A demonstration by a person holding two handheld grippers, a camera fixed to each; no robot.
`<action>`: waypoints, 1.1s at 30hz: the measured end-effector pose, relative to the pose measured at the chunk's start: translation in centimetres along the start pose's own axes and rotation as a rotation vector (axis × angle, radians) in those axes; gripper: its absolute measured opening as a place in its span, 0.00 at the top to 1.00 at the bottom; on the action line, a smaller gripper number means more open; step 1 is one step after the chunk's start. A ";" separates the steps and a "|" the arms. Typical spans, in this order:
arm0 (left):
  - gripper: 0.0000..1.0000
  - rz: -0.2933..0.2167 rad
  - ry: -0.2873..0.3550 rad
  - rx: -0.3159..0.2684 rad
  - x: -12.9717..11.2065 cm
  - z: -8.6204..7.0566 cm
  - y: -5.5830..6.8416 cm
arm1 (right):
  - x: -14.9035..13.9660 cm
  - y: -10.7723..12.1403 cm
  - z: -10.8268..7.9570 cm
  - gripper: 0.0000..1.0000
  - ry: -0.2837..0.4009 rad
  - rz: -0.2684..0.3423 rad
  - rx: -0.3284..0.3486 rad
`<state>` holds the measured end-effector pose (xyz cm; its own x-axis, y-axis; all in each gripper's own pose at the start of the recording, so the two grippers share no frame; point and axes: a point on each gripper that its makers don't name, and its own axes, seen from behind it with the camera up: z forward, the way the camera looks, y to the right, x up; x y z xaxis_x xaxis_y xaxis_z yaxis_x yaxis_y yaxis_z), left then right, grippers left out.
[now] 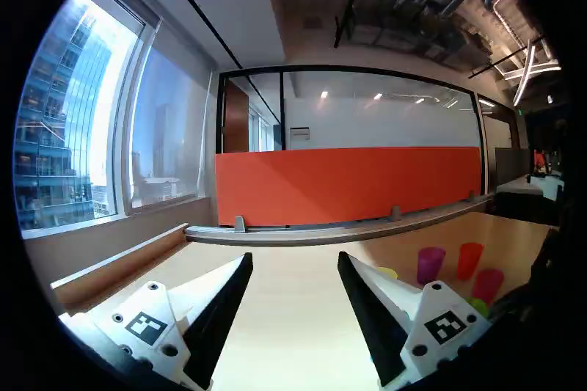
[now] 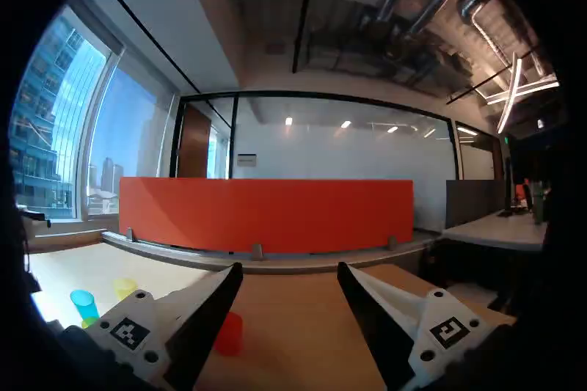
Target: Pour water
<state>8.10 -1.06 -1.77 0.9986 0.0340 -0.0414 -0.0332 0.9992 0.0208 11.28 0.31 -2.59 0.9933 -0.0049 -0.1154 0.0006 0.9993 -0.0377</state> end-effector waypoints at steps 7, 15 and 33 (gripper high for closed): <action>0.15 0.020 0.004 0.030 -1.1 0.0 -0.4 | -0.4 0.4 -0.2 0.00 -0.003 0.011 -0.003; 0.15 0.011 -0.009 0.040 -3.1 0.3 -0.4 | -0.4 1.5 -0.3 0.00 0.003 0.043 -0.031; 0.15 -0.015 -0.017 0.001 -5.9 0.9 1.3 | -0.4 1.8 -0.4 0.00 0.007 0.070 -0.037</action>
<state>2.16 0.01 -0.55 0.9995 0.0186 -0.0250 -0.0180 0.9996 0.0216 10.83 2.10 -3.05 0.9899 0.0641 -0.1265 -0.0728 0.9952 -0.0657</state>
